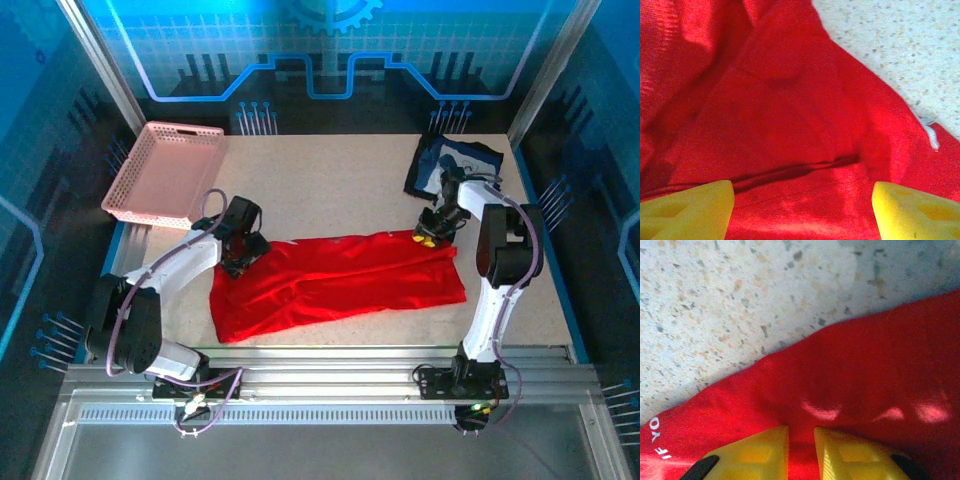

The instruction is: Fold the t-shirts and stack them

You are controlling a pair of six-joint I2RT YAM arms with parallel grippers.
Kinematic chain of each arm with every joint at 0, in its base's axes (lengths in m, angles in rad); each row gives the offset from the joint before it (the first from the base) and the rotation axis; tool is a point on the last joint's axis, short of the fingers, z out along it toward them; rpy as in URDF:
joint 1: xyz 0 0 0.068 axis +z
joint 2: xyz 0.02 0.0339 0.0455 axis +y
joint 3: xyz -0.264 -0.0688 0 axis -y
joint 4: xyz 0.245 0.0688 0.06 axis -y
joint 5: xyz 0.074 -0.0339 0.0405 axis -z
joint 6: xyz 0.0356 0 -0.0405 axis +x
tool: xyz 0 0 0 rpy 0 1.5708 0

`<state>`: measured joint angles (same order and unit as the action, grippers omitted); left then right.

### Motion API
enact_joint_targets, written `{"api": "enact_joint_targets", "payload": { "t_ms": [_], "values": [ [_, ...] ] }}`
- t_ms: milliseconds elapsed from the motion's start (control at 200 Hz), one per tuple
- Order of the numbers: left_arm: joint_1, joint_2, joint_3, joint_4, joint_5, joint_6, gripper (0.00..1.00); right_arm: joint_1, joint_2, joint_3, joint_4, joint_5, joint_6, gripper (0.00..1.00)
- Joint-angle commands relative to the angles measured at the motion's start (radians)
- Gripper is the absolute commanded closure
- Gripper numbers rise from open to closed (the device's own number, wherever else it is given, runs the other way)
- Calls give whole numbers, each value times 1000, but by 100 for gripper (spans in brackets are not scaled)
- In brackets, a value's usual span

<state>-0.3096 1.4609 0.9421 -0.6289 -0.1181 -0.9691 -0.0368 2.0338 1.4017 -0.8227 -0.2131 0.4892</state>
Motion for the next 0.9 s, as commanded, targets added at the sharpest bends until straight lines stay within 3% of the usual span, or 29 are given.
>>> {"api": "enact_joint_targets", "payload": {
  "t_ms": [0,120,255,510,895],
  "values": [
    [1,61,52,58,78,105,26,-9,-15,-42,-51,73,8,75],
    [-2,127,93,74,164,206,27,1,-38,-38,-49,67,-5,70],
    [-3,230,173,-44,181,280,34,21,-71,-24,-30,58,-36,63],
    [-26,322,269,-141,173,337,44,34,-66,-1,-38,49,-44,63],
    [-56,346,263,-185,202,375,56,38,-42,14,-38,41,-40,64]
  ]
}}
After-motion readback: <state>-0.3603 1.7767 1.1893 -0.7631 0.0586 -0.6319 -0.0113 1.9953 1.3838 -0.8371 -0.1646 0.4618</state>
